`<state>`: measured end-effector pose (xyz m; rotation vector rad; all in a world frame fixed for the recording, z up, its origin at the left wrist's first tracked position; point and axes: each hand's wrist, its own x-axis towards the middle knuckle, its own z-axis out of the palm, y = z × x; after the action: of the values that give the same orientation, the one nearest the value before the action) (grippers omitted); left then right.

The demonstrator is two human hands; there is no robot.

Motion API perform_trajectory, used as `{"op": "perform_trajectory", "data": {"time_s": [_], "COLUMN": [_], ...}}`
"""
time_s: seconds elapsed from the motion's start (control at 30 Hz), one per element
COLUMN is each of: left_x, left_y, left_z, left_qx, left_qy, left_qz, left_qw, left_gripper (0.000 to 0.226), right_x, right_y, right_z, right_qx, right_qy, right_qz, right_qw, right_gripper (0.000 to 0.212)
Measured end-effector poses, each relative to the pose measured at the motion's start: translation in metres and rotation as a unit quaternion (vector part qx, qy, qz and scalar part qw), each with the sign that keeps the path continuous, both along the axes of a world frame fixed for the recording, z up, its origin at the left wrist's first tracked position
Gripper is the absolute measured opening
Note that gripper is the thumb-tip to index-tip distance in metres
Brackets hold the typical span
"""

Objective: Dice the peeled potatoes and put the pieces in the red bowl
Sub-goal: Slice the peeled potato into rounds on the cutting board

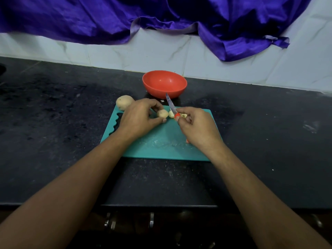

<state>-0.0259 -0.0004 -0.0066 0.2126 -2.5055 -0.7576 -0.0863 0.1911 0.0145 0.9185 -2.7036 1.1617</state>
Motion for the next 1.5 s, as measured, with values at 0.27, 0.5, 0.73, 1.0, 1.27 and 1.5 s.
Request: {"op": "perform_trajectory", "data": {"time_s": [0.27,0.5,0.73,1.0,1.27,1.5], "left_x": [0.008,0.008,0.009,0.010,0.011,0.010], "left_y": [-0.008,-0.008,-0.012,-0.012,-0.010,-0.010], "left_z": [-0.004,-0.003,-0.003,-0.002,-0.001,0.000], "left_qx": [0.021,0.004,0.048,0.052,0.045,0.033], "left_qy": [-0.028,-0.018,-0.033,-0.030,-0.032,-0.030], "left_qz": [0.007,0.019,0.018,0.017,0.009,0.005], "left_qw": [0.999,1.000,0.998,0.998,0.998,0.999], "left_gripper": [0.035,0.026,0.024,0.022,0.021,0.017], "right_x": [0.006,0.012,0.023,0.017,0.009,0.008], "right_y": [0.003,-0.002,-0.013,-0.021,-0.030,-0.040], "right_z": [0.003,0.015,0.023,0.021,0.040,0.053], "right_qx": [0.053,0.122,0.166,0.183,0.249,0.294], "right_qy": [-0.003,0.060,0.081,0.071,0.084,0.096], "right_qz": [0.019,0.009,0.023,0.020,0.058,0.060], "right_qw": [0.998,0.991,0.983,0.980,0.963,0.949], "right_gripper": [0.028,0.033,0.033,0.025,0.026,0.018]}}
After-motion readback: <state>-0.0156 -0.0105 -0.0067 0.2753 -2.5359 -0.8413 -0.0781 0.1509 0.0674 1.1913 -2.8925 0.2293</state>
